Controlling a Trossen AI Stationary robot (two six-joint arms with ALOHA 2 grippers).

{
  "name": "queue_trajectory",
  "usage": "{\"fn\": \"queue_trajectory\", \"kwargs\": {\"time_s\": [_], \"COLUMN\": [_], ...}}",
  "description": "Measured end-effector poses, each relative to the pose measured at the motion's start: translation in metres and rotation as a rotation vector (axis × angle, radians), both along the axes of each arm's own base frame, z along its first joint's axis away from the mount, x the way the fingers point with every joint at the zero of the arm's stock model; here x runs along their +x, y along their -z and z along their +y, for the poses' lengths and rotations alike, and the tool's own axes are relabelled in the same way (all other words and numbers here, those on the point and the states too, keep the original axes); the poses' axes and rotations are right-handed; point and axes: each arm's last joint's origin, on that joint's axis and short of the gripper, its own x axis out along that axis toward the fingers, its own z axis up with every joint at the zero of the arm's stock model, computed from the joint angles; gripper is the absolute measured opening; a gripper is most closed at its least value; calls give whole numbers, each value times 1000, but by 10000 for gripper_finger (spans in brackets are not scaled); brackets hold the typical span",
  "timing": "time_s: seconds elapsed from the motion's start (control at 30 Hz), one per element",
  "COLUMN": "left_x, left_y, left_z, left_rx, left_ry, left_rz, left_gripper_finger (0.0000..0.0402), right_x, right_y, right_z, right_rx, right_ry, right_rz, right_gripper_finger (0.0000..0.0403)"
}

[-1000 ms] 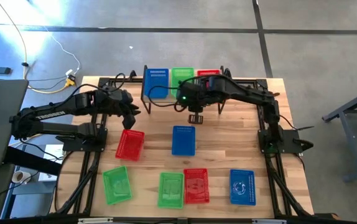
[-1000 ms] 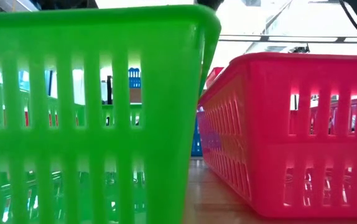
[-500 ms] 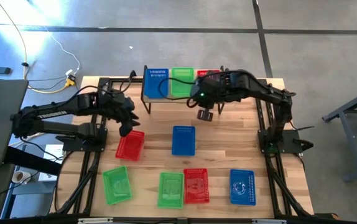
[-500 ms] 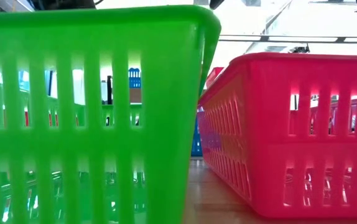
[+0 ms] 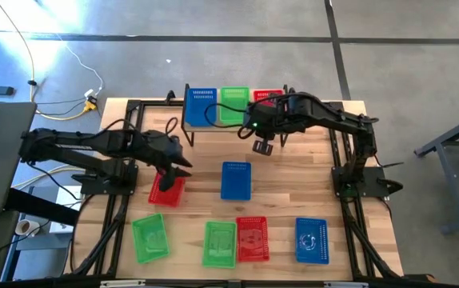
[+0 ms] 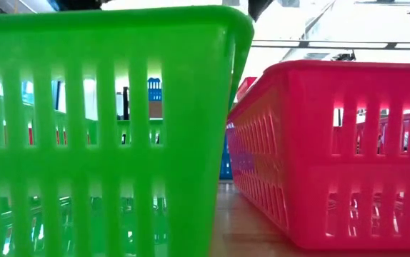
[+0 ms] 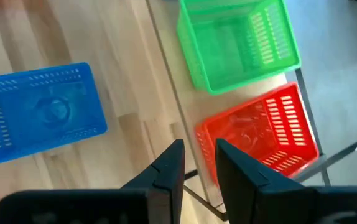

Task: Stack baskets on shelf by color
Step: Stack the top blue bin on top of the blue bin on the shelf

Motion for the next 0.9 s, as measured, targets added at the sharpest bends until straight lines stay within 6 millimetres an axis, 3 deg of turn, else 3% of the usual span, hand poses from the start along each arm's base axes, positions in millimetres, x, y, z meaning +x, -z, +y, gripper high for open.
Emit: {"fn": "queue_trajectory", "kwargs": {"time_s": [0.3,0.63,0.9], "left_x": [47,94,119], "left_y": [13,46,74], "left_z": [-13,-21,-37], "left_rx": [188,221,207], "left_ry": [45,90,142], "left_rz": [-96,-131,-53], "left_gripper_finger": [154,154,154], "right_x": [-6,-11,-10], "right_y": [-16,-23,-23], "right_z": [-16,-27,-29], "right_rx": [-97,-43,-40], "right_ry": [104,121,126], "right_rz": [-68,-106,-111], "right_gripper_finger": [78,78,78]}}
